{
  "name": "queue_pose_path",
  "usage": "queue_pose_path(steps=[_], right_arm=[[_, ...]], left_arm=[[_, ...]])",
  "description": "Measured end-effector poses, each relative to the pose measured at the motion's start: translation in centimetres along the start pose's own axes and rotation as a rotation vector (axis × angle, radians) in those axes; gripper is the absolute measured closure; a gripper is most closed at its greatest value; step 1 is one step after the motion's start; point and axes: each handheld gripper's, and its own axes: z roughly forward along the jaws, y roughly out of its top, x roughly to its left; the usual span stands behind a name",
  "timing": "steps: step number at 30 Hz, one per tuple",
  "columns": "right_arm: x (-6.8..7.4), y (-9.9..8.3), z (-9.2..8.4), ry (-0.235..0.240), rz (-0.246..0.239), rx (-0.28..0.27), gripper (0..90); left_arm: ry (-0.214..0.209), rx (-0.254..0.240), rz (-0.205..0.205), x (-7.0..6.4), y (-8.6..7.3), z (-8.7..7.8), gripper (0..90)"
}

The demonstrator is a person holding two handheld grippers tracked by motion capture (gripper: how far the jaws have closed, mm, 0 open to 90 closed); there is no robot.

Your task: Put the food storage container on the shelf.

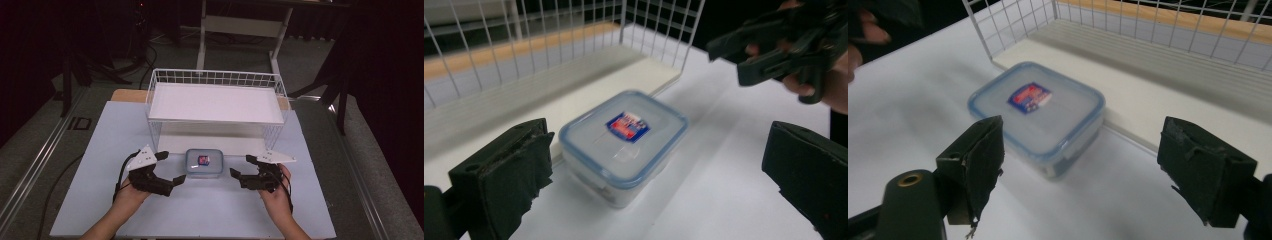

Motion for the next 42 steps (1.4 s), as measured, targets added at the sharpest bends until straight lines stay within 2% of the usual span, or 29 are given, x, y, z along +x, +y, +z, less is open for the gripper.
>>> queue_pose_path(steps=[2,3,5,7,9,10,11,13,15,16,21,23,24,27,29,31,35,38,42], right_arm=[[-0.4,0.3,0.3,-0.001,0.019,-0.006,16.4],[-0.6,0.5,0.6,0.023,0.034,-0.004,14.8],[-0.8,0.7,1.1,0.031,0.063,0.008,14.0],[-1.2,0.7,2.0,0.081,0.12,0.044,13.6],[-1.4,0.7,2.8,0.065,0.167,0.086,13.3],[-1.5,0.6,3.4,0.084,0.223,0.112,13.1],[-1.7,0.5,3.8,0.099,0.253,0.117,11.2],[-1.9,0.3,4.6,0.097,0.313,0.123,11.0],[-2.0,0.3,5.2,0.096,0.33,0.136,11.0],[-2.2,0.3,5.5,0.104,0.339,0.144,11.0],[-3.0,0.0,7.0,0.126,0.471,0.187,14.9],[-3.1,-0.2,7.4,0.135,0.508,0.216,20.8],[-3.1,-0.2,7.5,0.138,0.519,0.225,21.4],[-3.2,-0.3,8.0,0.158,0.551,0.247,23.4],[-3.2,-0.2,8.4,0.164,0.571,0.252,25.7],[-3.2,-0.2,8.6,0.164,0.576,0.263,27.3],[-3.0,-0.2,9.0,0.155,0.57,0.291,32.9],[-3.2,-0.3,9.0,0.189,0.609,0.29,39.9],[-3.1,-0.3,9.0,0.194,0.62,0.293,40.6]], left_arm=[[0.0,0.025,-0.046,0.6,0.3,0.8,0.5],[-0.007,0.034,-0.081,1.0,0.4,1.2,0.5],[-0.025,0.048,-0.149,1.6,0.5,1.9,0.6],[-0.045,0.062,-0.245,2.3,0.5,2.8,0.5],[-0.083,0.106,-0.328,2.9,0.4,3.6,0.5],[-0.085,0.112,-0.343,3.0,0.3,3.8,0.5],[-0.068,0.123,-0.346,3.0,0.1,4.1,0.5],[-0.024,0.169,-0.357,3.1,-0.1,4.8,0.5],[0.014,0.2,-0.378,3.3,-0.3,5.3,0.5],[0.022,0.201,-0.406,3.6,-0.4,5.6,0.6],[0.006,0.255,-0.475,4.5,-0.8,6.9,0.6],[0.009,0.261,-0.498,4.8,-1.1,7.2,0.8],[0.011,0.259,-0.51,4.8,-1.2,7.4,6.4],[0.003,0.274,-0.538,5.1,-1.6,7.7,15.2],[-0.012,0.267,-0.56,5.2,-1.8,7.8,16.7],[-0.009,0.267,-0.558,5.2,-1.9,7.9,24.4],[-0.044,0.268,-0.565,5.1,-1.8,7.9,32.7],[-0.06,0.284,-0.571,5.0,-1.7,8.0,34.7],[-0.068,0.299,-0.563,5.0,-1.6,8.1,35.0]])
